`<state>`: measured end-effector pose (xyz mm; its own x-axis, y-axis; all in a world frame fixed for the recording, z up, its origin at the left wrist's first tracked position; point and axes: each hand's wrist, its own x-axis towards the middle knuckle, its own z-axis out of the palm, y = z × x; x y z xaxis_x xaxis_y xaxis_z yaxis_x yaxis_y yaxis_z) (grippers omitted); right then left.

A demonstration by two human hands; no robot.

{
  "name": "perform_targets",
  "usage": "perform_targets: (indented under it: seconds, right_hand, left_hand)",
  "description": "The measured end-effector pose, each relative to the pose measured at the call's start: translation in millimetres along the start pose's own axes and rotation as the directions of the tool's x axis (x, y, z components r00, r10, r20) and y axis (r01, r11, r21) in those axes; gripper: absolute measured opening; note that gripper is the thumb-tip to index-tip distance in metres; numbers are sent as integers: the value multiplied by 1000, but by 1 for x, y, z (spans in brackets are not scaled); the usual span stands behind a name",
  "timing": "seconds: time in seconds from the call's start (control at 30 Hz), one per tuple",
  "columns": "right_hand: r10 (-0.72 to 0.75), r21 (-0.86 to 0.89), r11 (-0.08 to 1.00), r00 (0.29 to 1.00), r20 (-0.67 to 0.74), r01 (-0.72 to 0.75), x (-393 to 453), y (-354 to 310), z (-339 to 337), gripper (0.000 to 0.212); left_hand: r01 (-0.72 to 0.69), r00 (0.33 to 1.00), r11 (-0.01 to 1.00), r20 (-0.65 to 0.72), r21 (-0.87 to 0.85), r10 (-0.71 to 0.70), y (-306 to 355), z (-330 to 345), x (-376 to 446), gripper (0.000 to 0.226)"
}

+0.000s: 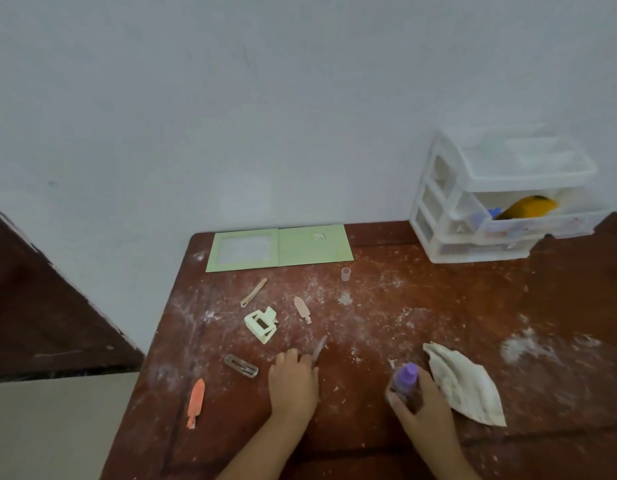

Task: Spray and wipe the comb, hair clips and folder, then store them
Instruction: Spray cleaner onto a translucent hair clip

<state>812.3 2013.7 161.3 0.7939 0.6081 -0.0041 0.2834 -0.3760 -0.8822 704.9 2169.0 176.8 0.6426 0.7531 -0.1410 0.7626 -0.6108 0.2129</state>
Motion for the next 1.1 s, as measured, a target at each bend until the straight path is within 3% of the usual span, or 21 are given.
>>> perform_targets:
  seconds: [0.1,0.2,0.3,0.37,0.53,0.67,0.73,0.83,1.0,1.1]
  right_hand:
    - [25,18,1000,1000,0,-25,-1,-3,-1,34]
    - [25,37,999,1000,-1,-25,-3,-9,-2,35]
    - [16,46,999,995,98,-20,-8,-24,-7,49]
    - [13,71,997,983,184,-26,-14,-36,-10,68]
    - [23,113,992,956,291,-58,-41,-51,-4,70]
    - [44,84,993,932,359,-79,-61,-55,11,71]
    - [69,50,994,928,367,-94,-67,-53,19,70]
    - [96,6,994,911,400,-107,-71,-48,26,70]
    - [41,-99,995,907,419,1,-74,-38,34,72]
    - [-81,-99,987,921,381,128,-76,-33,36,92]
  left_hand:
    - [-11,999,999,-36,-31,10,-7,0,-1,32]
    - [-26,999,969,-35,-245,18,-14,-5,-8,27]
    - [-20,997,820,-68,-573,-23,-20,-10,-21,14]
    - [29,996,711,-42,-702,-82,-23,-12,-36,29]
    - [112,987,527,34,-843,-155,-28,5,-70,44]
    - [275,949,342,196,-899,-248,-29,13,-89,17]
    - [323,929,286,245,-902,-277,-29,16,-95,16]
    - [341,918,292,248,-894,-310,-31,19,-101,16]
    - [337,925,427,209,-840,-319,-30,26,-111,12]
    - [328,924,466,178,-822,-337,-28,26,-114,15]
